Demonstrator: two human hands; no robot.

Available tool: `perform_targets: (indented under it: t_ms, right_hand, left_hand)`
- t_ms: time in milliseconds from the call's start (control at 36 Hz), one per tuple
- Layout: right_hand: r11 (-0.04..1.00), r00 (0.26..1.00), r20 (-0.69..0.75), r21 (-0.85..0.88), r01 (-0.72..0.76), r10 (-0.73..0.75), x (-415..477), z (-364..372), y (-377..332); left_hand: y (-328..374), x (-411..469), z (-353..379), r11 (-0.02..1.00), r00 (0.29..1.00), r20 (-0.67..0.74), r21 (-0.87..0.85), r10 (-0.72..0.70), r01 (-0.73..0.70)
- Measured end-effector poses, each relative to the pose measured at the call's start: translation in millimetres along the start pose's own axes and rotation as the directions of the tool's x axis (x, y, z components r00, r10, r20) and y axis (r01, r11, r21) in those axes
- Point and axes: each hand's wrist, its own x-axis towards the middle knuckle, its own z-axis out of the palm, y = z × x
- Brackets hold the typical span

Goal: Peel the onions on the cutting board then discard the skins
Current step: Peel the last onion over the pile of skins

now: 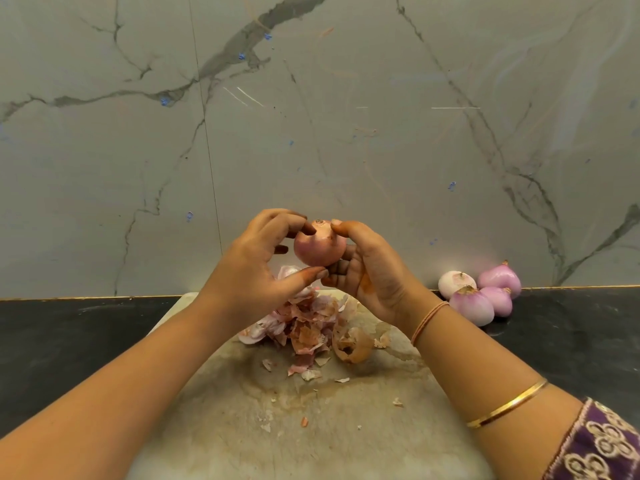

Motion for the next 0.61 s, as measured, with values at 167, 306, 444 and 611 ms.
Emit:
perform_targets:
  t_ms: [167, 306, 444, 611]
  right_hand:
    - [0.998, 0.999, 0.011, 0.032, -0.047, 0.046, 1.0, 0.4, -0.3]
    - [0.999, 0.999, 0.008, 0.006, -0.044, 0.044, 2.0, -1.8, 1.1]
    - [0.999, 0.999, 0.009, -0.038, -0.036, 0.036, 2.0, -1.1, 2.3]
    - [0.999, 0.999, 0.017, -0.01, -0.034, 0.034, 1.6, -3.1, 1.4]
  left_hand:
    - [-0.5, 0.8, -0.7, 1.0, 0.999, 0.033, -0.009, -0.006, 0.006]
    - [-0.8, -0.2, -0.1, 1.0, 0.998, 0.054, -0.006, -0.015, 0.016]
    - [-2.6, 0.3, -0.4, 1.0, 0.997, 0.071, -0.012, -0.026, 0.027]
    - [-2.4, -0.6, -0.3, 1.0, 0.997, 0.071, 0.02, -0.002, 0.001]
